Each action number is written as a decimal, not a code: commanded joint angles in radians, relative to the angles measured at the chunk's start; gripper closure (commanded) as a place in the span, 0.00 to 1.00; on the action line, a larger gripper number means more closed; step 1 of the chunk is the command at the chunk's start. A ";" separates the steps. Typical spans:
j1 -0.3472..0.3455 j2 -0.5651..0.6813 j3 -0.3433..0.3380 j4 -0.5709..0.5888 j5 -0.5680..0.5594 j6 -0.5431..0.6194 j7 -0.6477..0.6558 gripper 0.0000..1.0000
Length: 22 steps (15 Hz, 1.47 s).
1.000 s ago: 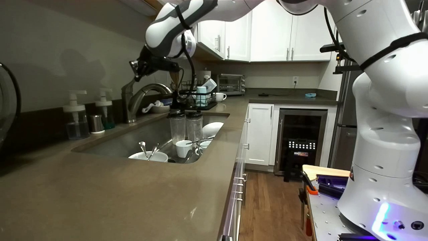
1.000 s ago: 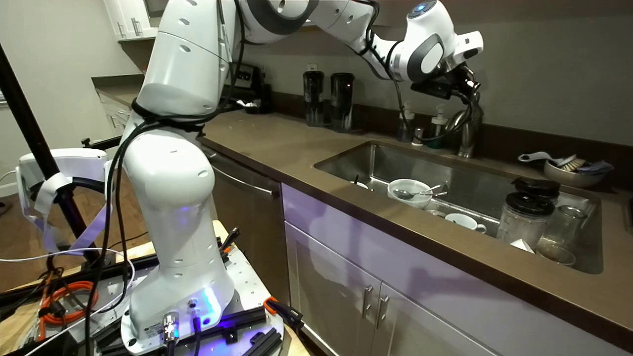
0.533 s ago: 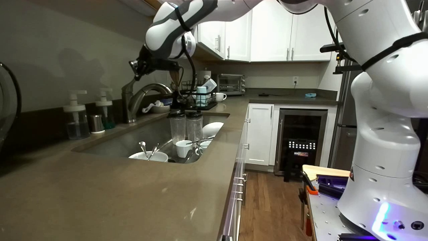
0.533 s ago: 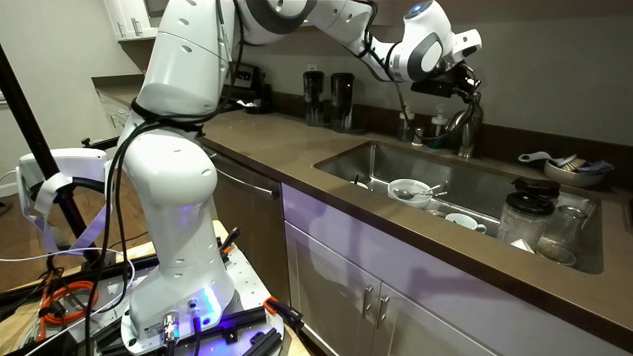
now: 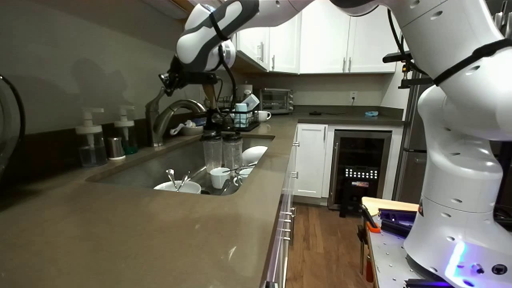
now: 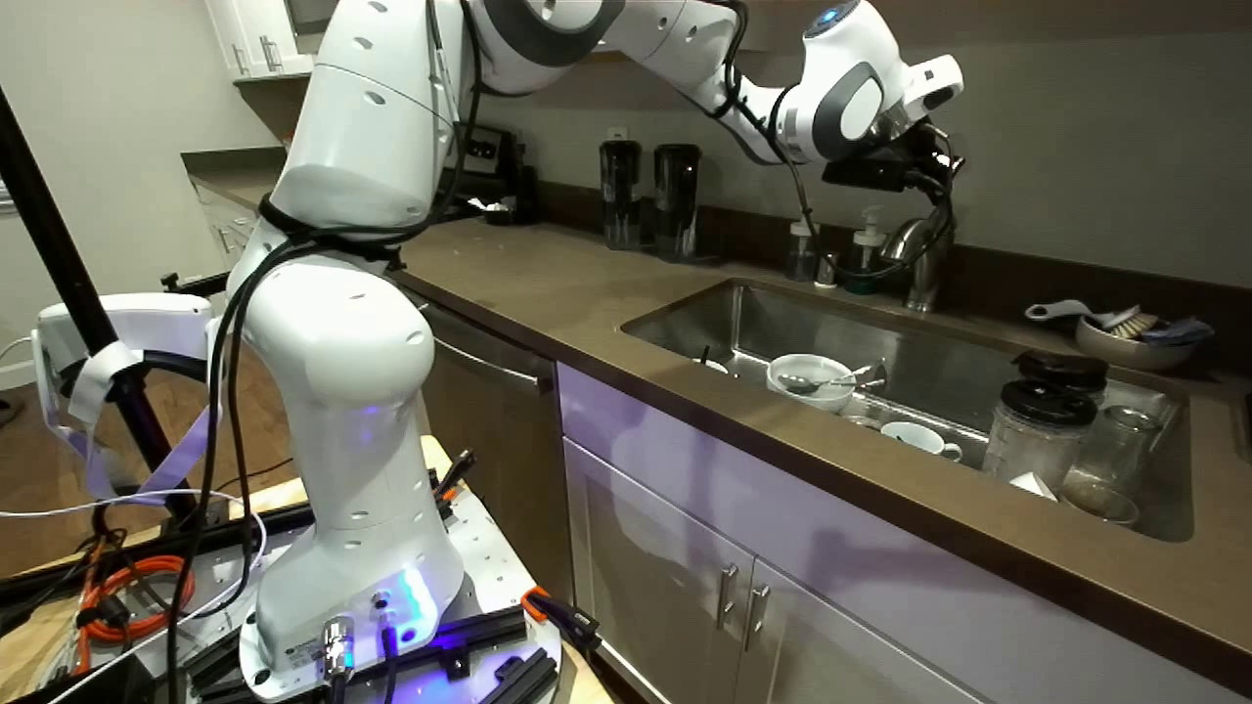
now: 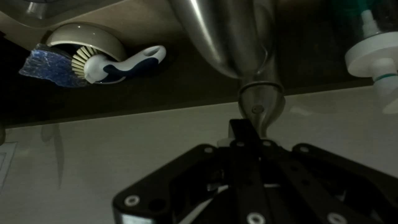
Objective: Turn on the faucet of the sink.
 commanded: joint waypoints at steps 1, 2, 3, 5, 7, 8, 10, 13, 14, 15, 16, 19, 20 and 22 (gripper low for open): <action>-0.009 0.034 -0.009 0.069 0.009 0.044 0.018 1.00; -0.066 0.025 0.055 0.074 -0.044 0.053 0.055 1.00; -0.078 0.024 0.069 0.079 -0.033 0.059 0.057 1.00; -0.114 0.023 0.113 0.102 -0.011 0.063 0.063 1.00; -0.097 0.035 0.091 0.126 0.010 0.065 0.049 1.00; -0.086 0.043 0.069 0.136 -0.013 0.076 0.063 1.00; -0.038 0.060 -0.011 0.142 -0.066 0.094 0.092 1.00; 0.028 0.075 -0.118 0.139 -0.111 0.075 0.127 1.00; 0.044 0.078 -0.140 0.136 -0.115 0.062 0.136 1.00; 0.054 0.075 -0.148 0.130 -0.107 0.046 0.134 1.00; 0.060 0.068 -0.147 0.122 -0.096 0.024 0.126 1.00; 0.055 0.045 -0.111 0.115 -0.069 -0.064 0.096 1.00; 0.060 0.045 -0.114 0.117 -0.070 -0.087 0.103 1.00; 0.063 0.041 -0.111 0.121 -0.066 -0.140 0.104 1.00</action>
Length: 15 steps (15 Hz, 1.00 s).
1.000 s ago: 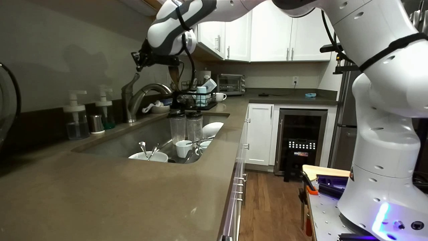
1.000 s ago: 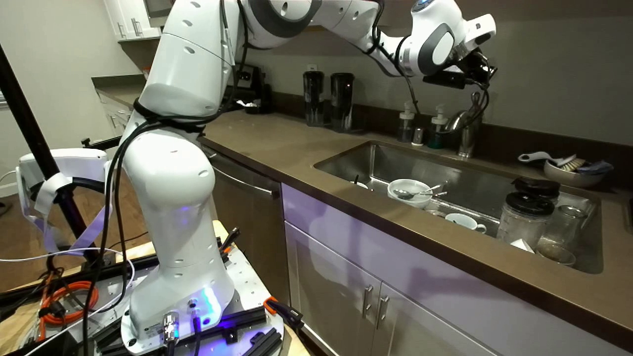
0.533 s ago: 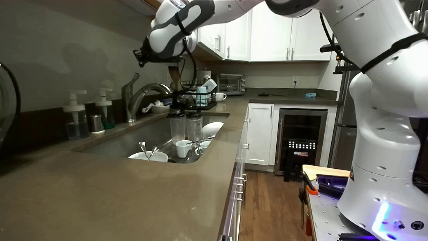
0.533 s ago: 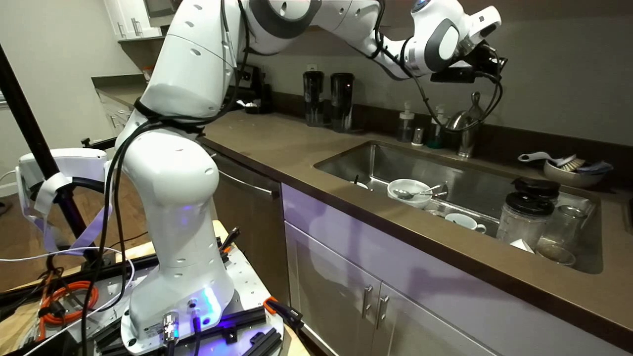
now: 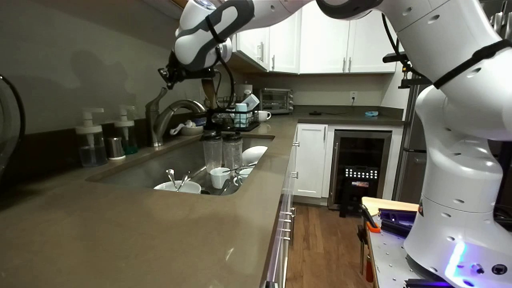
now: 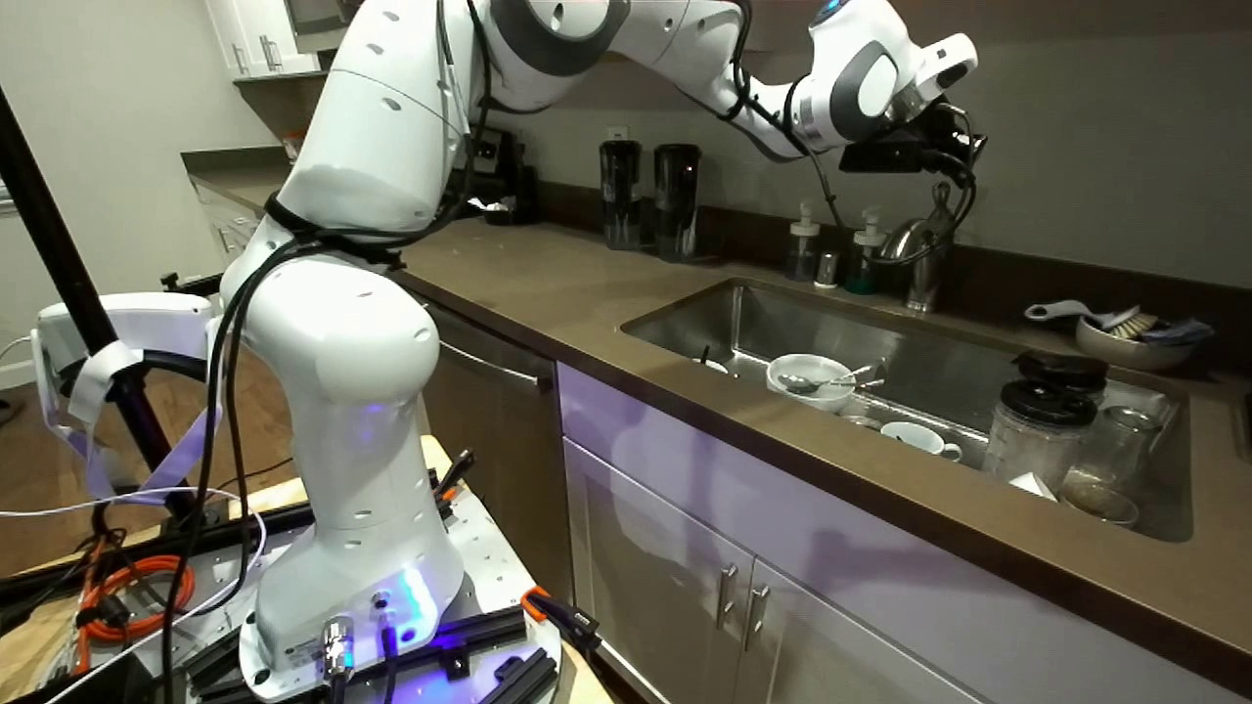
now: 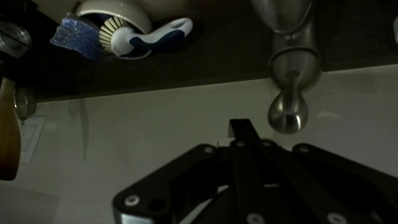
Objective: Turn on the faucet of the sink.
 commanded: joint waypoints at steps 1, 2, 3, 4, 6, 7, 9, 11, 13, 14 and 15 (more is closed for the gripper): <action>0.014 -0.020 -0.002 0.009 0.005 -0.105 0.016 1.00; -0.040 -0.035 0.066 0.013 -0.069 -0.125 0.060 1.00; -0.051 -0.040 0.086 0.014 -0.069 -0.144 0.060 1.00; -0.066 -0.045 0.110 0.016 -0.071 -0.160 0.065 1.00; -0.095 -0.057 0.157 0.018 -0.064 -0.195 0.065 1.00; -0.105 -0.059 0.168 0.018 -0.068 -0.193 0.070 1.00; -0.124 -0.063 0.192 0.012 -0.067 -0.156 0.077 1.00; -0.135 -0.064 0.206 0.009 -0.069 -0.145 0.080 1.00; -0.151 -0.066 0.229 0.008 -0.054 -0.151 0.072 1.00; -0.155 -0.068 0.232 0.008 -0.057 -0.154 0.072 1.00; -0.160 -0.072 0.241 0.008 -0.053 -0.170 0.069 1.00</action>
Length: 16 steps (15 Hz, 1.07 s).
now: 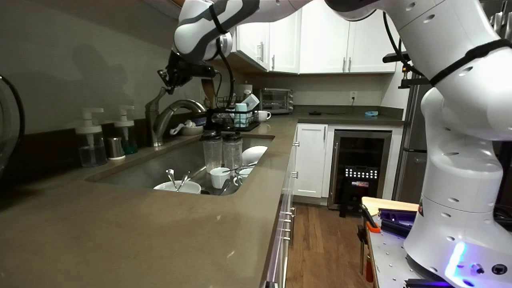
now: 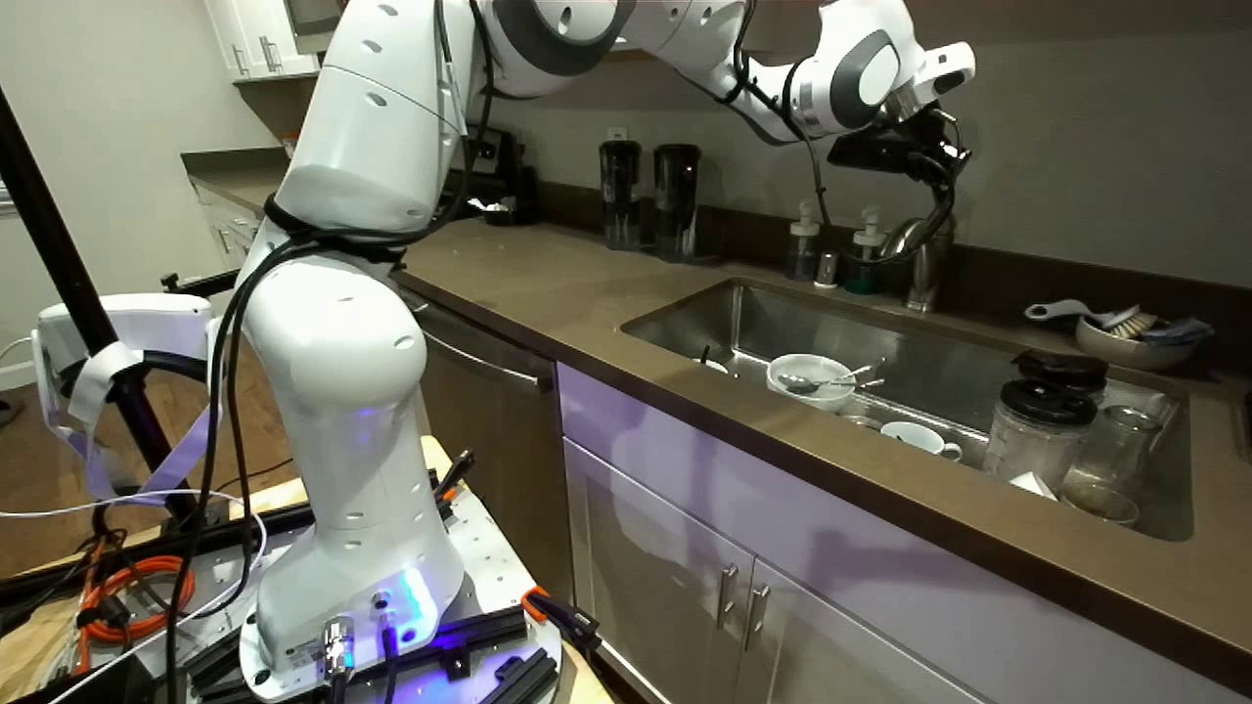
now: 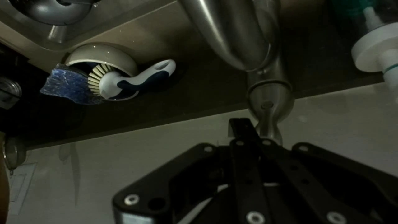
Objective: Turn on the faucet of the sink.
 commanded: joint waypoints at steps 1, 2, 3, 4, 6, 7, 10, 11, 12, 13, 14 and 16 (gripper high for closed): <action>-0.029 -0.024 0.049 -0.003 -0.019 -0.025 0.025 1.00; -0.030 -0.026 0.050 -0.003 -0.024 -0.036 0.026 1.00; -0.033 -0.028 0.055 -0.003 -0.022 -0.042 0.022 1.00; -0.033 -0.029 0.056 -0.005 -0.023 -0.042 0.023 1.00; -0.032 -0.032 0.057 -0.010 -0.026 -0.046 0.027 1.00; -0.032 -0.033 0.057 -0.012 -0.028 -0.043 0.028 1.00; -0.031 -0.039 0.061 -0.020 -0.026 -0.060 0.025 1.00; -0.027 -0.039 0.058 -0.022 -0.032 -0.069 0.030 1.00; -0.029 -0.041 0.066 -0.024 -0.028 -0.078 0.027 1.00; -0.029 -0.044 0.072 -0.027 -0.027 -0.082 0.027 1.00; -0.031 -0.044 0.079 -0.027 -0.025 -0.082 0.024 1.00; -0.027 -0.043 0.079 -0.029 -0.033 -0.063 0.032 1.00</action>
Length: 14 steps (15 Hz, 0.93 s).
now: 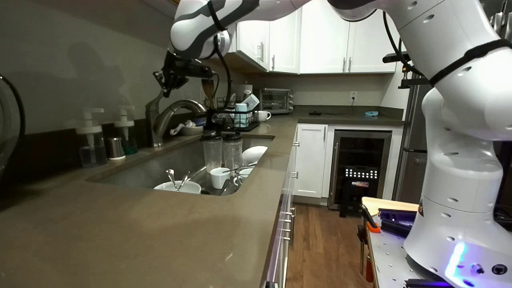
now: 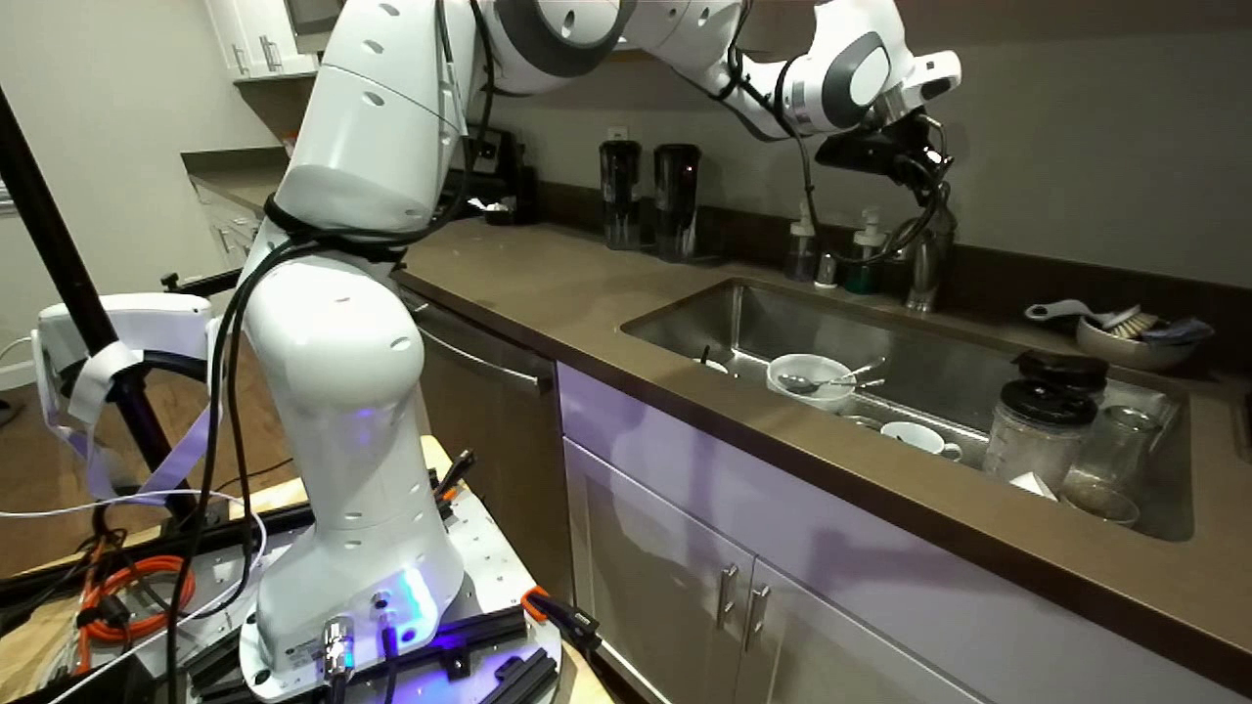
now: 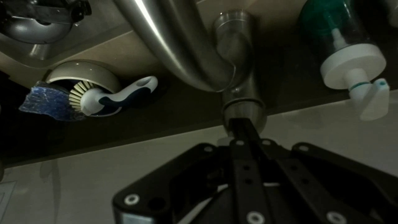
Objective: Turn on the faucet of the sink.
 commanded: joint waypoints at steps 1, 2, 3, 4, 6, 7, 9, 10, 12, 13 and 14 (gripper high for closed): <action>-0.001 -0.032 0.011 -0.028 -0.044 -0.002 0.041 1.00; 0.004 -0.029 0.004 -0.025 -0.054 0.002 0.046 1.00; 0.007 -0.026 -0.004 -0.020 -0.067 -0.002 0.054 1.00; 0.004 -0.023 -0.004 -0.012 -0.073 -0.016 0.057 1.00; 0.004 -0.019 -0.011 -0.005 -0.091 -0.025 0.074 1.00; 0.004 -0.020 -0.013 -0.006 -0.096 -0.025 0.081 1.00; -0.004 -0.021 -0.006 -0.007 -0.087 -0.002 0.082 1.00; -0.004 -0.021 -0.006 -0.008 -0.086 0.008 0.086 1.00; -0.006 -0.021 -0.002 -0.012 -0.079 0.043 0.092 1.00; -0.010 -0.022 0.005 -0.014 -0.069 0.045 0.090 1.00; -0.010 -0.019 0.003 -0.009 -0.072 0.056 0.092 1.00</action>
